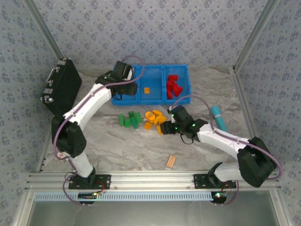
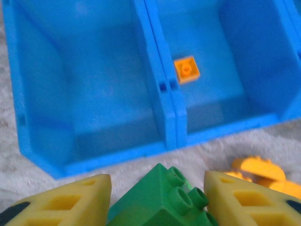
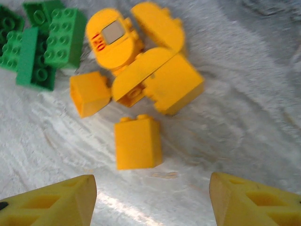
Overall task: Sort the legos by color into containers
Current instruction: Place the lego in the container, then pick up the lego from the center of the table.
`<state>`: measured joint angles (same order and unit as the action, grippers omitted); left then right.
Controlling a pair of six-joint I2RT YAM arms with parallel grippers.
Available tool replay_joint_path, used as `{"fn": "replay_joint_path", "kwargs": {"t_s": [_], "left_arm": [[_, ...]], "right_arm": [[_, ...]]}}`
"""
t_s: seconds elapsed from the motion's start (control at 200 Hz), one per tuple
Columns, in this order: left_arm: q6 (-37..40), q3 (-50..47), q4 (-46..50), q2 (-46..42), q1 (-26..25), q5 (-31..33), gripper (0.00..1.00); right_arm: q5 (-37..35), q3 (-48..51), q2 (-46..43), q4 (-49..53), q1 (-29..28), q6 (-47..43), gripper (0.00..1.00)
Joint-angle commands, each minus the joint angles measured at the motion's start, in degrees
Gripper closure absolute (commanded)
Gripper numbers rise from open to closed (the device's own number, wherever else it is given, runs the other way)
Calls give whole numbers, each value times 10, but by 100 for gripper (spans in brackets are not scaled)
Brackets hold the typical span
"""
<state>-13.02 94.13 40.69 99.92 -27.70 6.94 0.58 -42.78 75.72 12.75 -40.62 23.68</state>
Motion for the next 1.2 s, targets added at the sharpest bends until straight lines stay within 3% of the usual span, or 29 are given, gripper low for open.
{"fn": "replay_joint_path", "kwargs": {"t_s": [0.0,0.25,0.56,0.88,1.195], "left_arm": [[20,33,-3,42,26,-2,49],[-14,78,-32,128,71,-89,48],[-23,139,-21,202,82,-114,42],[-20,141,-21,211,89,-117,35],[-4,150,16,143,81,-111,34]], "right_arm": [[-25,-18,16,-16,-31,14,34],[-87,-19,79,-30,-73,13,35],[-108,-41,141,-34,-74,-26,34],[-113,-71,176,-28,-68,-43,35],[-112,-77,195,-20,-53,-45,50]]}}
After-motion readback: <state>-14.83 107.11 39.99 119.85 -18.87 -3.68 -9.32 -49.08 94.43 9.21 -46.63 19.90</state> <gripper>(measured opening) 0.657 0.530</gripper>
